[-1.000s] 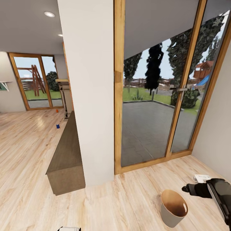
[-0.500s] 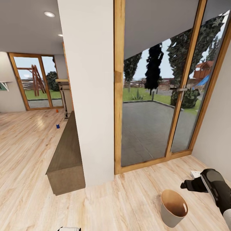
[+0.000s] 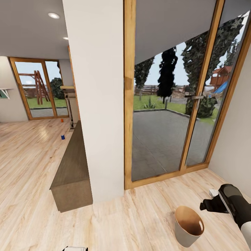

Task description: Put the three can of soda from the living room inside the tash can in the kitchen.

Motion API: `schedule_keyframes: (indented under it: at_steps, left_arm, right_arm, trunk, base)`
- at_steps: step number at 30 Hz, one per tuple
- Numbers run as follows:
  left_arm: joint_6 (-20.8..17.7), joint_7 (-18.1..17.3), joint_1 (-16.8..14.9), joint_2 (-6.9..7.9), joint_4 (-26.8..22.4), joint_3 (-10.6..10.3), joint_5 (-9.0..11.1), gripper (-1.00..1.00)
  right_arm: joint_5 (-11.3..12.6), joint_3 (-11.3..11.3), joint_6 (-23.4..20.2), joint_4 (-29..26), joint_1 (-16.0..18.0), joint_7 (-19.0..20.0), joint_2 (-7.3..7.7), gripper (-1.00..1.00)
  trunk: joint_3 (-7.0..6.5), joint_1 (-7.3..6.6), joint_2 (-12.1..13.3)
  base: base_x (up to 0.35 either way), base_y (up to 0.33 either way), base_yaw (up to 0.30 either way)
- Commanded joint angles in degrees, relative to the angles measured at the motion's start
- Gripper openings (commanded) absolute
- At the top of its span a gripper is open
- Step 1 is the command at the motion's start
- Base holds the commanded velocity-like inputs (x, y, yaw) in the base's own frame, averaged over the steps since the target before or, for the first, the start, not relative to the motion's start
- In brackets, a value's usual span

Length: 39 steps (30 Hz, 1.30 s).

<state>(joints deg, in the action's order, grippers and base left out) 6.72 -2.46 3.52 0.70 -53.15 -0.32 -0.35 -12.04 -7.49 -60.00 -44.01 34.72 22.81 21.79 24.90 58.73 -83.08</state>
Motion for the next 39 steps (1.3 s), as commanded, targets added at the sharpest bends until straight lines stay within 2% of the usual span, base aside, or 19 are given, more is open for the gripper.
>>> schedule_keyframes:
  at_steps: [1,9,13,24,33,39]
  left_arm:
    - [-0.01,0.00,0.00,0.00,0.00,-0.01,-0.02,1.00]
    - [-0.04,0.00,0.00,0.00,-0.02,-0.03,-0.08,1.00]
    - [-0.01,0.06,0.00,0.00,-0.02,-0.02,-0.07,1.00]
    - [0.00,0.09,0.01,0.03,-0.02,-0.03,-0.07,1.00]
    - [0.00,0.09,0.00,0.00,-0.02,-0.04,-0.32,1.00]
    - [0.10,0.16,0.00,0.00,-0.02,-0.04,-0.33,1.00]
  right_arm:
    - [-0.01,0.00,0.00,0.23,0.04,-0.01,0.00,1.00]
    - [-0.19,0.08,0.00,1.16,0.15,-0.04,-0.03,1.00]
    - [-0.24,0.82,0.00,1.31,0.16,-0.04,0.03,1.00]
    - [-0.32,1.46,0.00,1.38,0.17,-0.04,0.11,1.00]
    - [-0.35,1.58,0.00,1.38,0.17,-0.12,0.91,1.00]
    - [-0.35,1.66,0.00,1.38,0.12,-0.20,0.96,1.00]
  trunk:
    - [0.00,0.00,0.00]
    - [0.00,0.00,0.00]
    - [0.00,0.00,0.00]
    - [0.00,0.00,0.00]
    - [0.00,0.00,0.00]
    - [0.00,0.00,0.00]
  base:
    - [0.006,0.000,0.000]
    - [0.140,-0.007,0.000]
    - [0.192,-0.038,0.000]
    - [0.062,-0.015,0.000]
    - [0.230,-0.163,0.000]
    - [0.064,-0.054,0.000]
